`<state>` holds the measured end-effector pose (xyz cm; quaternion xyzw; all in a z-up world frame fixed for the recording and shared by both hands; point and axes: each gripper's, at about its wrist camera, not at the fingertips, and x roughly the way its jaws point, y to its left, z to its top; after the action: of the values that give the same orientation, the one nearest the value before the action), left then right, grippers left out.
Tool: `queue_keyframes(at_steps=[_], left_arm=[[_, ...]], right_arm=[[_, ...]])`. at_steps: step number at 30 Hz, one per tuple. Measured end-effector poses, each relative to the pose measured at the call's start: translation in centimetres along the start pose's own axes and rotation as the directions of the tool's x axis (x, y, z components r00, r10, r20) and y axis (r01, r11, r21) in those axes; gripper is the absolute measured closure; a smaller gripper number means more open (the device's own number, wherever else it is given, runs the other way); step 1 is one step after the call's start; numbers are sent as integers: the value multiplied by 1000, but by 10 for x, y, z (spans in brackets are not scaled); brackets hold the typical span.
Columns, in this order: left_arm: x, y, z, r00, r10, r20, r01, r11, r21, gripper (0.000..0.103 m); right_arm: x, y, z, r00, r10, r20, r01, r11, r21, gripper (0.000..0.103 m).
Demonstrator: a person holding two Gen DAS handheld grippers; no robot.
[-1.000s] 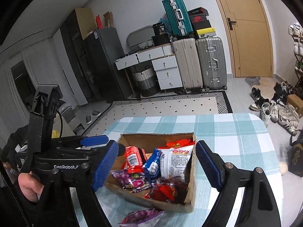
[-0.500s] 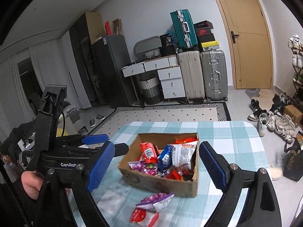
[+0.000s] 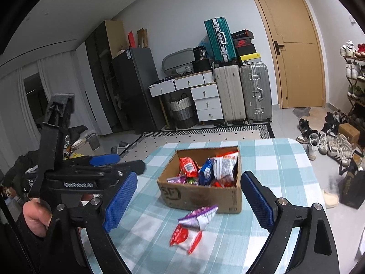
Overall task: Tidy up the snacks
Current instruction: 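Withdraw both open tools from the box toward the remaining packets, then grasp the red balloon-gum packet with the left tool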
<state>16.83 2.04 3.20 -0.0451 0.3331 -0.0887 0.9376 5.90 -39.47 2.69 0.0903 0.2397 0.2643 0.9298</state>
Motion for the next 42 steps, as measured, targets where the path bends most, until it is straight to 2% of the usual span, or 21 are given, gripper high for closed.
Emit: queue_keyframes(at_steps=[7,16,20,27,34,42], left_arm=[[-19,0,-39,1000,10,8,-10,1000,-29,1],[4,5,-91,998,23,-54,-27,997,-76,1],[29,6,-107,996,7,-94,-14,997,-82,1],[73,2,-128,985,24,-168,-34,998,-56,1],[125,-5,-139,967,45,-250,-55,998,-35,1],[174,-15,-142,950,75,-304,-77,997,6,1]], right_arm=[[-26,-2,-30,1000,-16,5,16,1000,24,4],[-32,-3,-63,999,-30,-32,31,999,36,4],[-24,-5,-75,998,-31,-58,34,999,43,3],[-4,-19,-97,994,-32,-103,40,996,79,3],[13,-39,-117,987,-46,-154,66,989,129,3],[22,-55,-129,982,-52,-183,83,983,166,3]])
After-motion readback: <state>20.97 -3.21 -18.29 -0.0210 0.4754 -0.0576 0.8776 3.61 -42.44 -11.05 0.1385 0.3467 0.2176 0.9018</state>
